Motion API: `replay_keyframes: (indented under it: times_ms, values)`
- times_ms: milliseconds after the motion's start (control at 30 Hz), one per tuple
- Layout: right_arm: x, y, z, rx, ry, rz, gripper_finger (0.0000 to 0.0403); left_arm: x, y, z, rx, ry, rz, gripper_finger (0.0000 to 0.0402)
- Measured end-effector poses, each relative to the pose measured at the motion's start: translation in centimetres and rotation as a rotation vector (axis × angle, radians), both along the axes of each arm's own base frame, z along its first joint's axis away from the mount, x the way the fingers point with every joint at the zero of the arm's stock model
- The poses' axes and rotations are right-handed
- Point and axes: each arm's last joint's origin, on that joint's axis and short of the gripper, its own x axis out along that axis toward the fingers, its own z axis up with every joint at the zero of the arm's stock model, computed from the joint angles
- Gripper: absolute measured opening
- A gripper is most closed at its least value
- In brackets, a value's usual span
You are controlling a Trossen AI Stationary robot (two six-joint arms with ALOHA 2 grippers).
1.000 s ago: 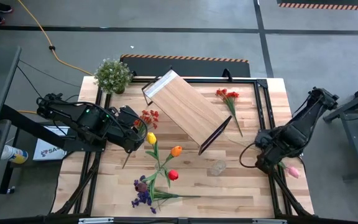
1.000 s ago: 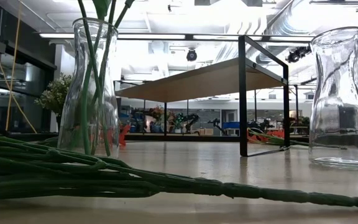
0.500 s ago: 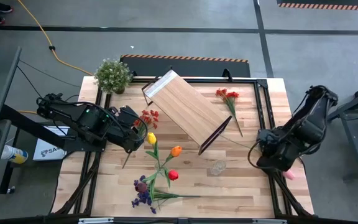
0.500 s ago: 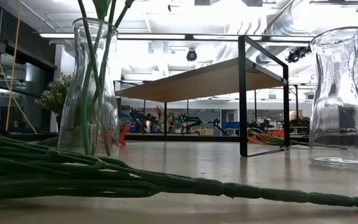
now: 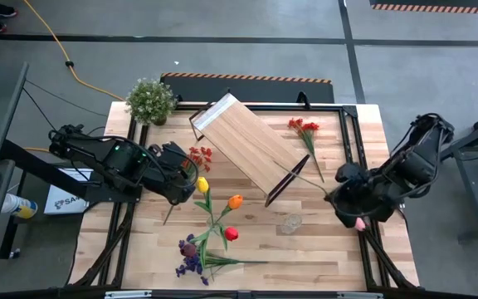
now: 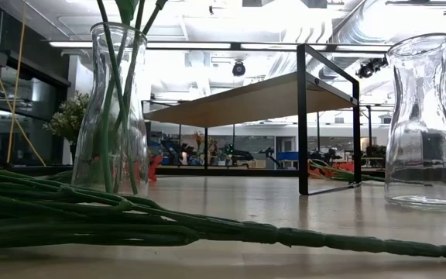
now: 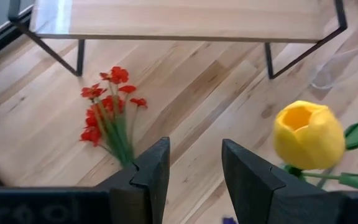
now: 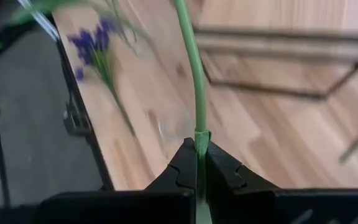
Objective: Pick and place flowers into a vace then onto a shelf
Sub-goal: Put the pink tulip into the left transparent vase
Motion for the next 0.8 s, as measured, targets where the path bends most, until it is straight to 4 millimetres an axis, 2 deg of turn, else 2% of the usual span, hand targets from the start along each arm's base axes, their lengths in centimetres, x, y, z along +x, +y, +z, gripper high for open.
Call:
replay_keyframes:
  times_ms: [300, 500, 600, 800]
  values:
    - [3.0, -0.9, 1.9, -0.217, -0.285, 0.028, 0.0003, 0.5, -0.2, 0.4, -0.031, -0.078, -0.005, 0.0179]
    - [4.4, -1.8, 2.9, -0.355, -0.375, 0.051, 0.0003, -0.1, 0.2, 1.2, -0.021, -0.150, 0.010, 0.0179]
    - [5.0, -2.5, 3.2, -0.424, -0.387, 0.050, 0.0002, -0.8, 0.6, 2.5, -0.008, -0.230, 0.033, 0.0179]
    - [5.8, -3.6, 4.0, -0.610, -0.410, 0.033, 0.0002, -1.7, 1.2, 6.7, 0.021, -0.468, 0.063, 0.0179]
